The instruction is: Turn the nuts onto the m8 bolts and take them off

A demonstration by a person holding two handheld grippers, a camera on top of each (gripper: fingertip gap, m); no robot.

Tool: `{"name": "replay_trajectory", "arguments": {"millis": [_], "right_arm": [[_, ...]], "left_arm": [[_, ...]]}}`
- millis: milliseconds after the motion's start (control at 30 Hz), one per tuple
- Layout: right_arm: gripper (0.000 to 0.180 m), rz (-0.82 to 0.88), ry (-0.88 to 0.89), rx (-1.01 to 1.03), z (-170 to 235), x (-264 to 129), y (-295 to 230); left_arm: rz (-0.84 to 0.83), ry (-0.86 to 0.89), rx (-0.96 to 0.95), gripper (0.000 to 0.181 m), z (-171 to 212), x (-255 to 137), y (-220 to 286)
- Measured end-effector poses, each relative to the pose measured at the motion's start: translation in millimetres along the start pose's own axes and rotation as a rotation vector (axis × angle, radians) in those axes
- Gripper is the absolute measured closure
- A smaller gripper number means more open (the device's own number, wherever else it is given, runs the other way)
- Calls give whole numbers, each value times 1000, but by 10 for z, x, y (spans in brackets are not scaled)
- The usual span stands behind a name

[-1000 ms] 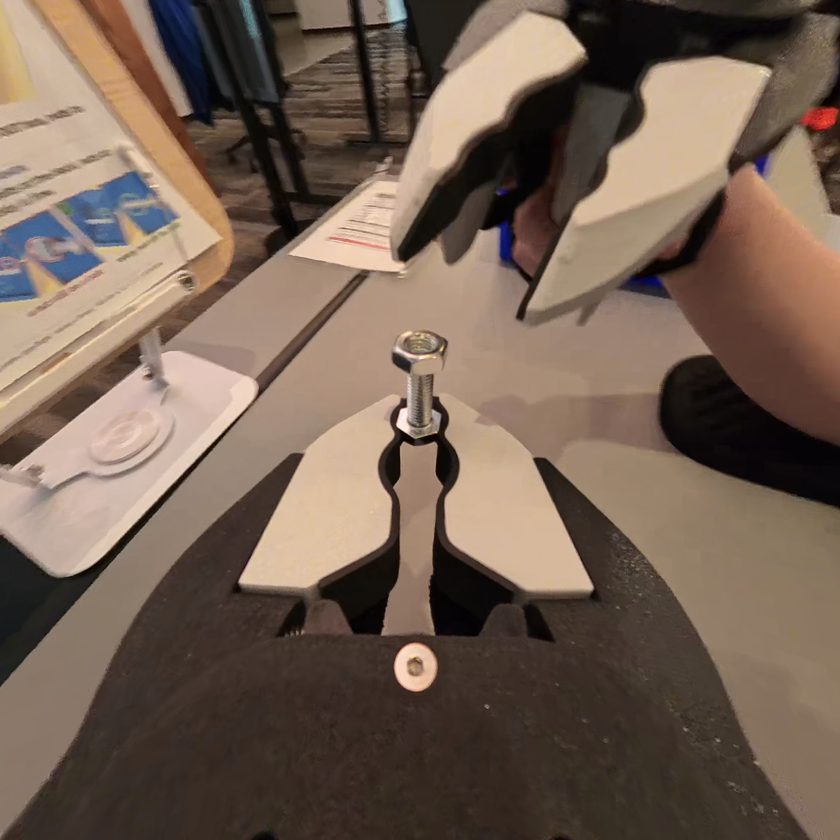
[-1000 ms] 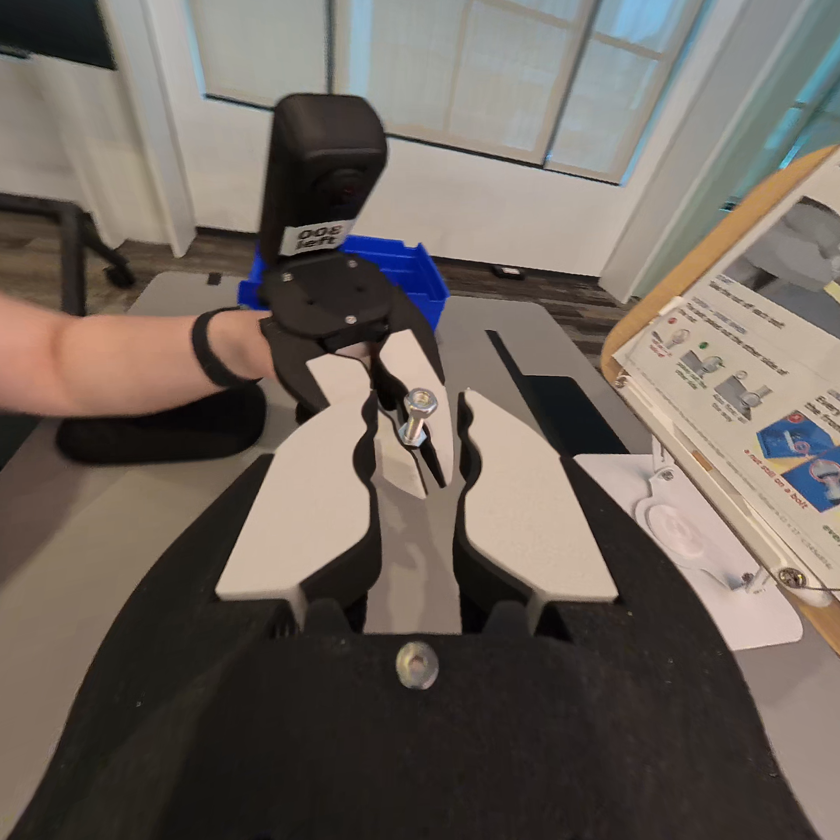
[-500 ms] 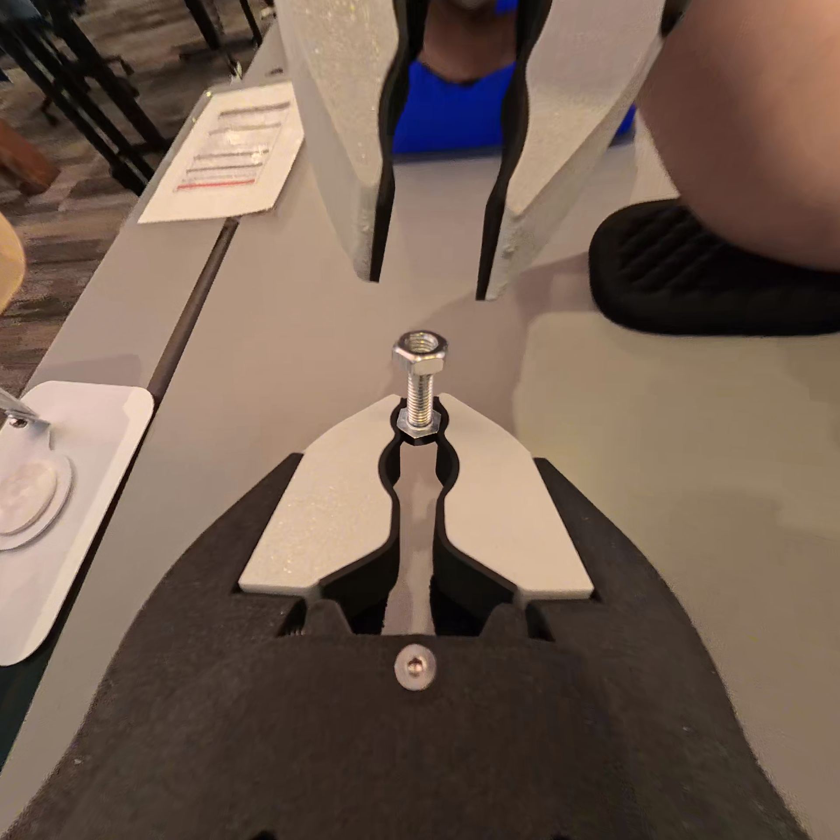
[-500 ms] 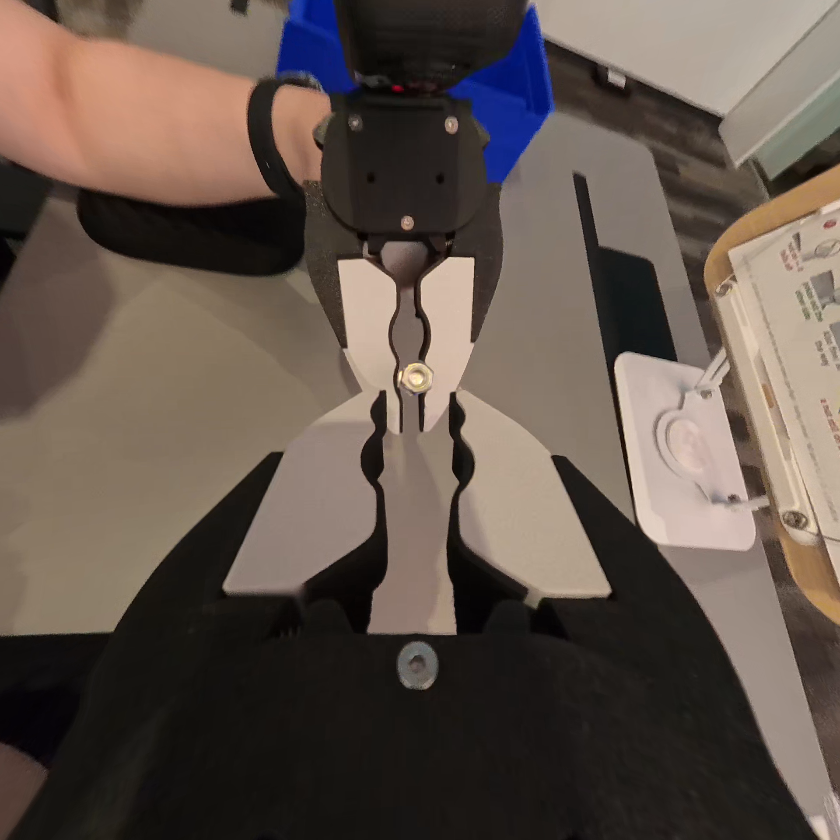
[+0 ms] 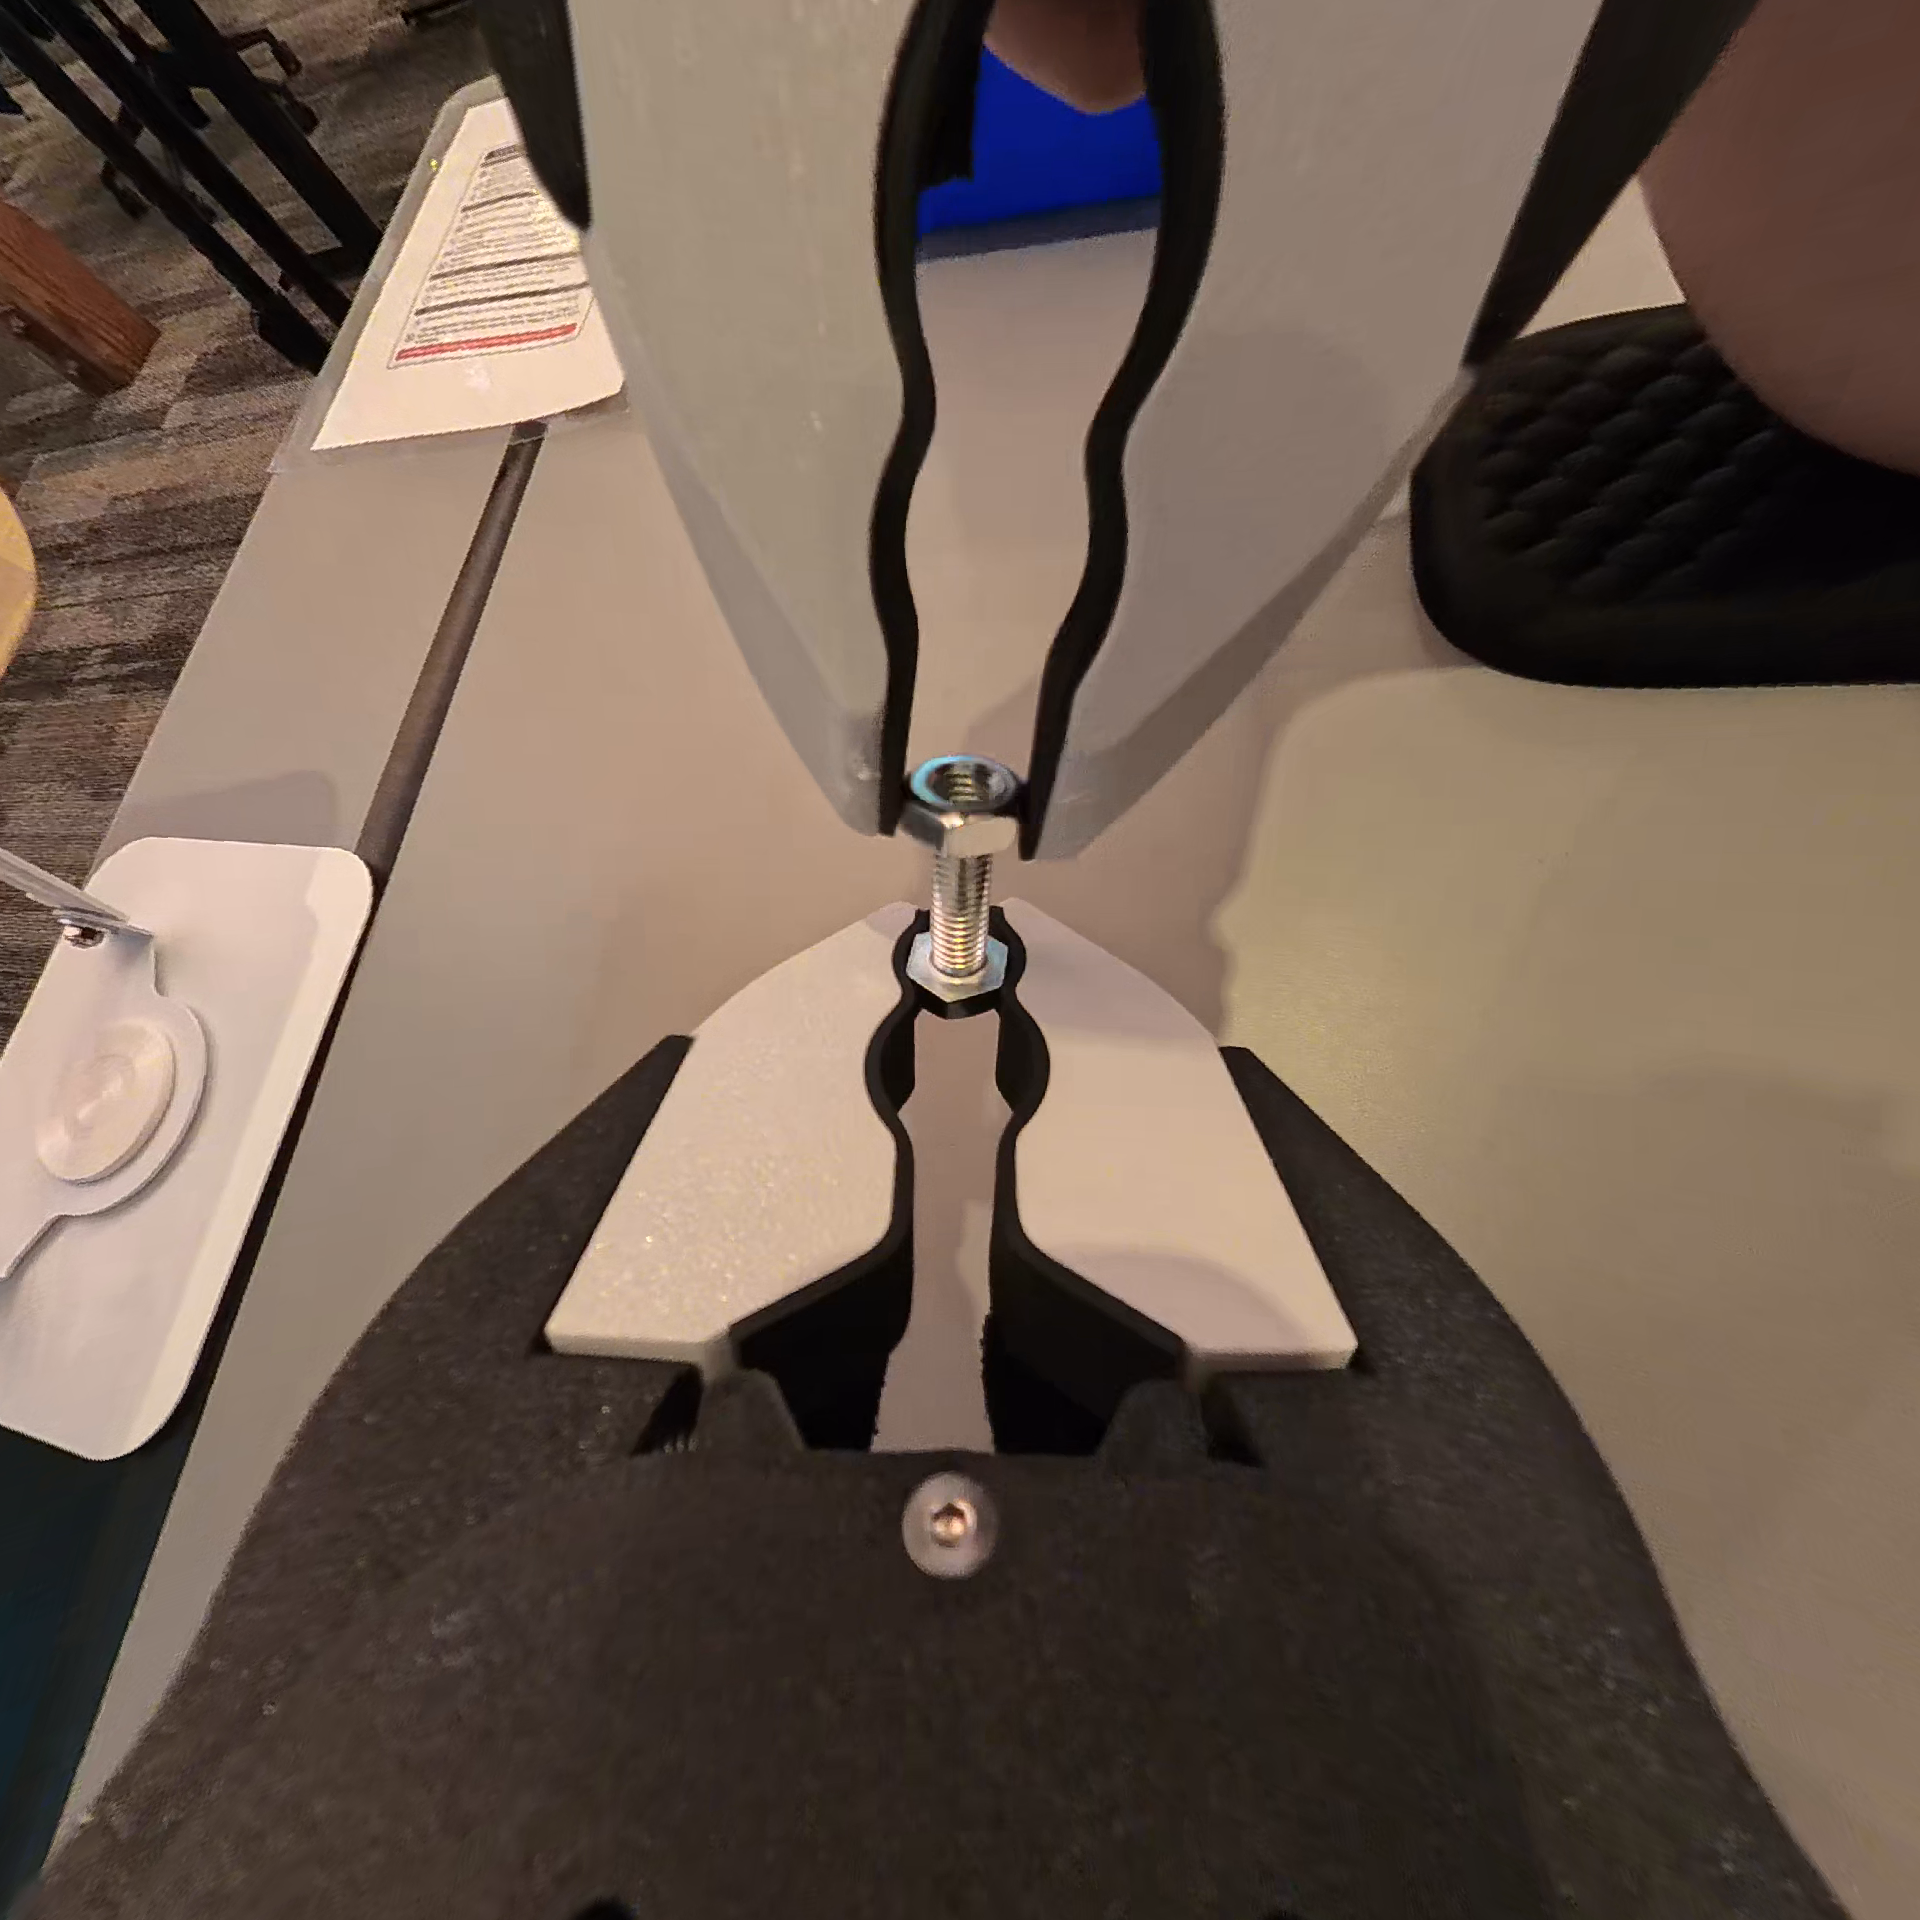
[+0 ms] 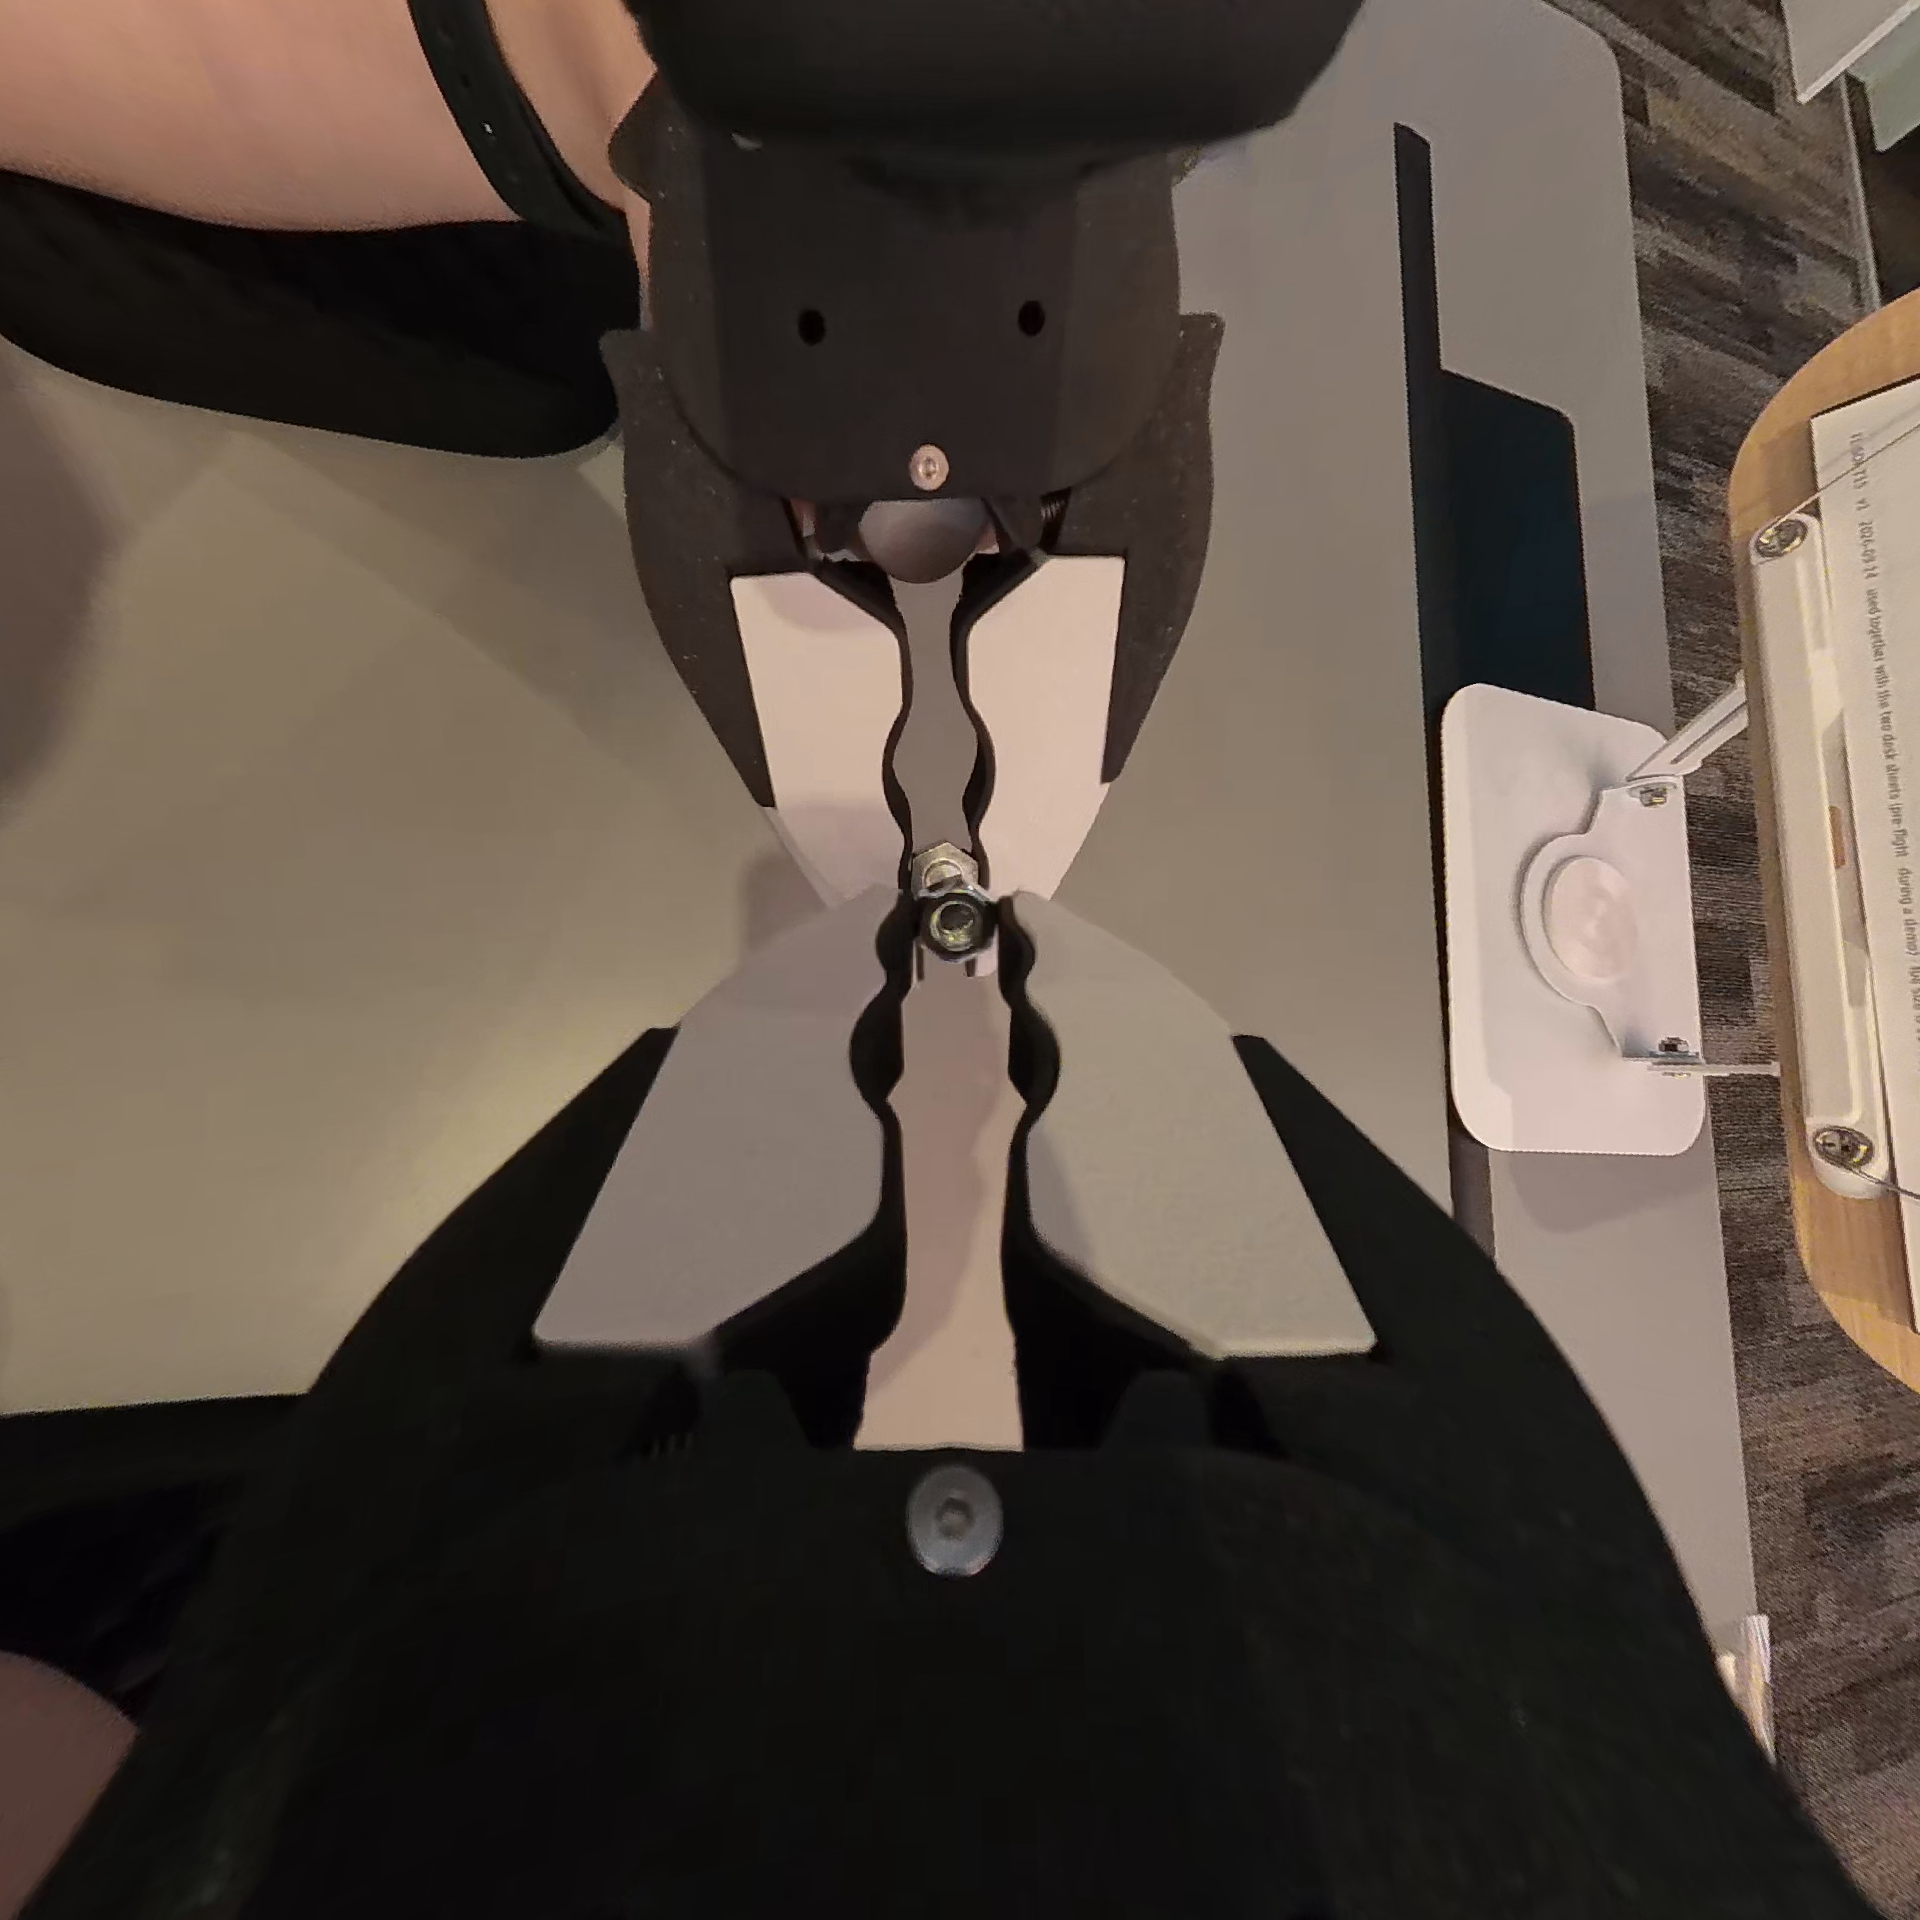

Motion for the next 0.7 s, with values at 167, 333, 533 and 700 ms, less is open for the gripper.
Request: {"name": "replay_trajectory", "arguments": {"millis": [167, 333, 533, 700], "right_arm": [[165, 13, 22, 51, -30, 5, 72], [165, -20, 86, 228, -89, 34, 228], [166, -87, 159, 528, -147, 132, 412], [165, -79, 175, 591, -161, 186, 464]], "left_arm": [[-53, -20, -23, 170, 11, -31, -74], [-172, -75, -86, 170, 50, -95, -243], [-390, -190, -131, 170, 154, -149, -470], [-408, -207, -176, 170, 205, -143, -531]]}}
Point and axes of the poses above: each gripper's, where its closed fingertips meet, x out along the fingers, z out of its underside, y = z × x across the jaws, the point moved 3 cm from there along -x, back along the fingers, and after that the axes turned 14 degrees about -y, right-handed, at the moved point
